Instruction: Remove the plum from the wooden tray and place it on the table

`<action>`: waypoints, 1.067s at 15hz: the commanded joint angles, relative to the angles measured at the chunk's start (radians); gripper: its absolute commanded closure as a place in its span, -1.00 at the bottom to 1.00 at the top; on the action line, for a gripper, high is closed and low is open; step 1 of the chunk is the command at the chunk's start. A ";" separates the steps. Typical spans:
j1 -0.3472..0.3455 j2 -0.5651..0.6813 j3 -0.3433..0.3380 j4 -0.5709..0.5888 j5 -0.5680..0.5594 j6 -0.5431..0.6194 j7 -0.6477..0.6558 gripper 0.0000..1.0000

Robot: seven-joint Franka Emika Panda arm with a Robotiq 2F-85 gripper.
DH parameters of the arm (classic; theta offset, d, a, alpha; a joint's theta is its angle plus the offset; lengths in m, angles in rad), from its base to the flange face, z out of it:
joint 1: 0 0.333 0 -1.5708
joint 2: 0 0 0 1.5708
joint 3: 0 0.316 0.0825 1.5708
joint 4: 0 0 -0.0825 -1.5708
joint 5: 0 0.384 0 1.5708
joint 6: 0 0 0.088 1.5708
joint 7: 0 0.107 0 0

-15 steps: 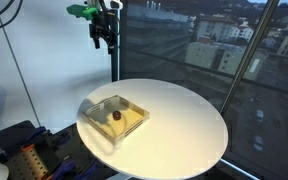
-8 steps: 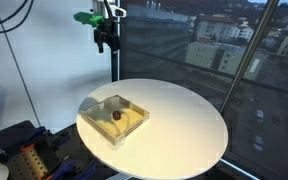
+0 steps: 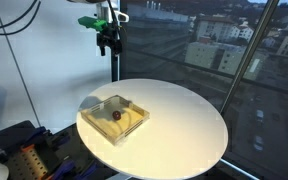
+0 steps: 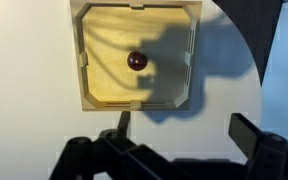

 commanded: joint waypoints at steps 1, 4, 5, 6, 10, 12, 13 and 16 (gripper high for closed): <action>-0.001 0.035 0.002 0.029 -0.007 0.011 0.014 -1.00; 0.002 0.053 0.006 0.023 -0.012 0.032 0.024 -1.00; 0.002 0.059 0.007 0.022 -0.014 0.038 0.026 -1.00; 0.003 0.066 0.008 0.019 -0.016 0.048 0.027 -1.00; 0.004 0.094 0.011 0.017 -0.018 0.072 0.028 -1.00; 0.004 0.108 0.011 0.017 -0.019 0.084 0.028 -1.00; 0.004 0.114 0.011 0.017 -0.020 0.087 0.028 -1.00; 0.003 0.131 0.009 0.017 -0.019 0.100 0.027 -1.00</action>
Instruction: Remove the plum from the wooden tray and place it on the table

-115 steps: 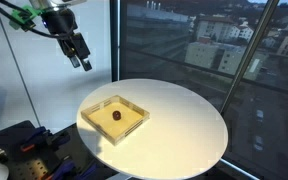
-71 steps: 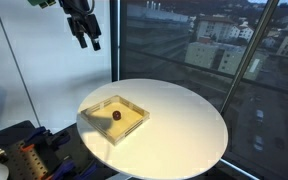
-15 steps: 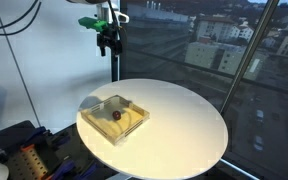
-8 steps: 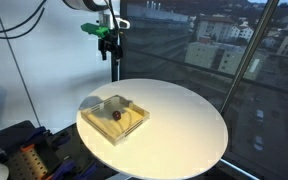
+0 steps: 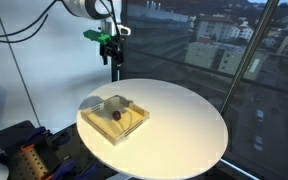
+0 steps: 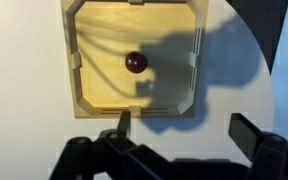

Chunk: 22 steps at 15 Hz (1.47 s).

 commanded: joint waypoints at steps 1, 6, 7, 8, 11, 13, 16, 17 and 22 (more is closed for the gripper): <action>0.002 0.024 -0.001 0.015 -0.018 0.017 0.021 -1.00; 0.001 0.054 -0.003 0.008 -0.025 0.050 0.028 -1.00; 0.001 0.061 -0.004 0.006 -0.028 0.057 0.031 -1.00; 0.001 0.069 -0.005 0.005 -0.031 0.066 0.034 -1.00; 0.001 0.093 -0.009 -0.001 -0.048 0.101 0.046 -1.00; 0.002 0.108 -0.013 -0.004 -0.064 0.126 0.059 -1.00; 0.003 0.132 -0.016 -0.009 -0.076 0.156 0.069 -1.00; 0.004 0.139 -0.017 -0.011 -0.080 0.164 0.071 -1.00; 0.004 0.176 -0.018 -0.017 -0.076 0.206 0.066 -1.00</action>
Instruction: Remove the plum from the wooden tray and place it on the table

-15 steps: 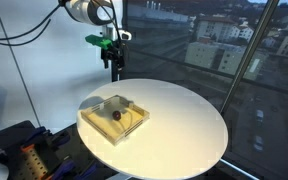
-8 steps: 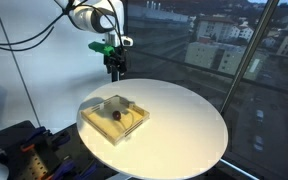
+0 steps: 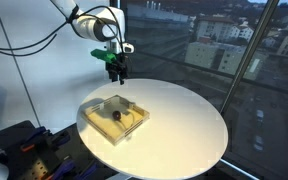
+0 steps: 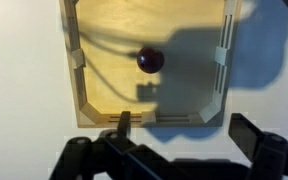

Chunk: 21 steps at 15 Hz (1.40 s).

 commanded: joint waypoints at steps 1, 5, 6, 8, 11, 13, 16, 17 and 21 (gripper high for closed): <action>0.004 0.018 -0.007 -0.007 -0.016 0.035 0.022 -1.00; 0.003 0.052 -0.013 -0.003 -0.016 0.063 0.022 -1.00; 0.003 0.060 -0.015 -0.003 -0.015 0.070 0.021 -1.00; 0.004 0.076 -0.018 -0.002 -0.015 0.082 0.022 -1.00; 0.006 0.100 -0.021 -0.005 -0.018 0.104 0.024 -1.00; 0.007 0.118 -0.021 -0.006 -0.016 0.118 0.021 -1.00; 0.011 0.146 -0.024 -0.006 -0.021 0.153 0.027 -1.00; 0.011 0.155 -0.024 -0.005 -0.020 0.163 0.026 -1.00; 0.023 0.194 -0.036 -0.004 -0.035 0.201 0.038 -1.00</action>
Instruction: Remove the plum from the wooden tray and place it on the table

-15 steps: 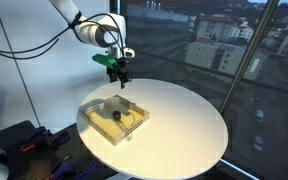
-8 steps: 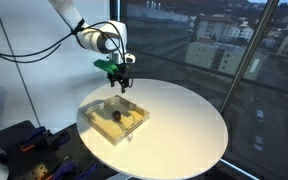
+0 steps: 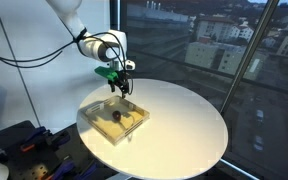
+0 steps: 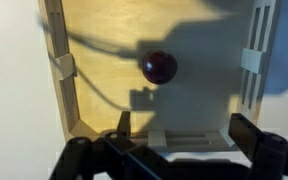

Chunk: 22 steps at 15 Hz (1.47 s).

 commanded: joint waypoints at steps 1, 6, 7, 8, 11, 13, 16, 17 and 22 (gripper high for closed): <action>0.020 0.025 -0.021 -0.002 -0.037 0.036 0.041 -1.00; 0.030 0.051 -0.034 0.002 -0.045 0.056 0.054 -1.00; 0.030 0.051 -0.034 0.001 -0.045 0.057 0.053 -1.00; 0.013 0.051 -0.017 0.002 -0.019 0.041 0.017 -1.00; 0.013 0.052 -0.018 0.002 -0.020 0.042 0.017 -1.00; 0.013 0.052 -0.018 0.002 -0.020 0.042 0.017 -1.00; 0.013 0.052 -0.018 0.002 -0.020 0.042 0.017 -1.00; 0.013 0.052 -0.018 0.002 -0.020 0.042 0.017 -1.00; 0.016 0.056 -0.022 0.004 -0.023 0.047 0.025 -1.00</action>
